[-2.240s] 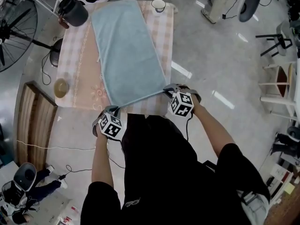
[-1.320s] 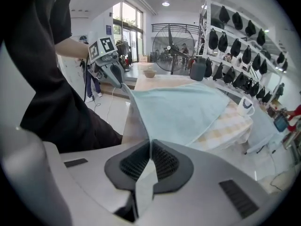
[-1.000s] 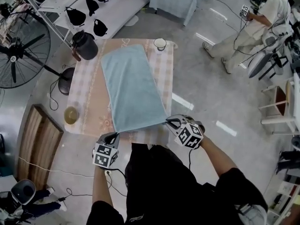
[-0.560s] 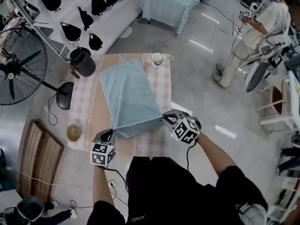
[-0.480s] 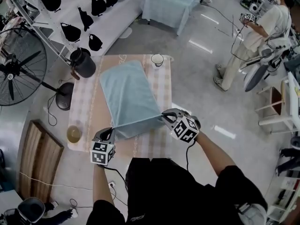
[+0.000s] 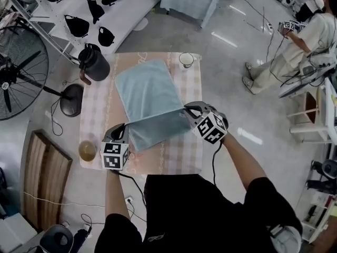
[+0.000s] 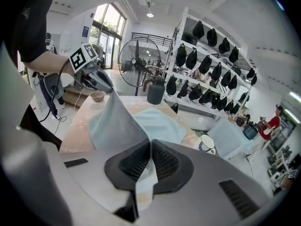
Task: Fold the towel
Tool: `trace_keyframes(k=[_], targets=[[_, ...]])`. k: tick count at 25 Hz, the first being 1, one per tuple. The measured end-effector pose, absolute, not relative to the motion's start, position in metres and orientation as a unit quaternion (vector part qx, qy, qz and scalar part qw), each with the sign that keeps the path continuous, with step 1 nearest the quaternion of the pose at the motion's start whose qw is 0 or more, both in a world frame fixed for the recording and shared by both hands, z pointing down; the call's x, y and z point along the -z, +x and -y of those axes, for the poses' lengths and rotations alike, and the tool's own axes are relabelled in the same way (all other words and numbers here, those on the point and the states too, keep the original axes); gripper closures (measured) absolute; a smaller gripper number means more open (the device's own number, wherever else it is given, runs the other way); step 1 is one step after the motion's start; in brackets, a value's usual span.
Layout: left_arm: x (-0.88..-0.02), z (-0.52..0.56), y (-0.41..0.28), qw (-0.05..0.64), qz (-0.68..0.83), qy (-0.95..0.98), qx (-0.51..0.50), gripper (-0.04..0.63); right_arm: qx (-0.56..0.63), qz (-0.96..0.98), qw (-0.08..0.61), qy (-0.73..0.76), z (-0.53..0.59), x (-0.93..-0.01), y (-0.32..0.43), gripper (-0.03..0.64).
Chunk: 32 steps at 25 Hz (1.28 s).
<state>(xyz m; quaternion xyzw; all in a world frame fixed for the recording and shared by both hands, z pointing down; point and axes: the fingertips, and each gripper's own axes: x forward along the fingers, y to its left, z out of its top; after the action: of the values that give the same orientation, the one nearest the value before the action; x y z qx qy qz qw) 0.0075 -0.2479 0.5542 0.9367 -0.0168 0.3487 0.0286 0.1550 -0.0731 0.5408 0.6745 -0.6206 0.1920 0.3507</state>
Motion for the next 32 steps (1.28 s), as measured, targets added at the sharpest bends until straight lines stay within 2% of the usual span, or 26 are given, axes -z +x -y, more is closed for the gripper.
trace_keyframes(k=[32], targets=[[-0.603,0.438,0.193,0.018,0.051,0.938,-0.342,0.58,-0.195,0.551,0.384,0.715,0.267,-0.585,0.351,0.598]])
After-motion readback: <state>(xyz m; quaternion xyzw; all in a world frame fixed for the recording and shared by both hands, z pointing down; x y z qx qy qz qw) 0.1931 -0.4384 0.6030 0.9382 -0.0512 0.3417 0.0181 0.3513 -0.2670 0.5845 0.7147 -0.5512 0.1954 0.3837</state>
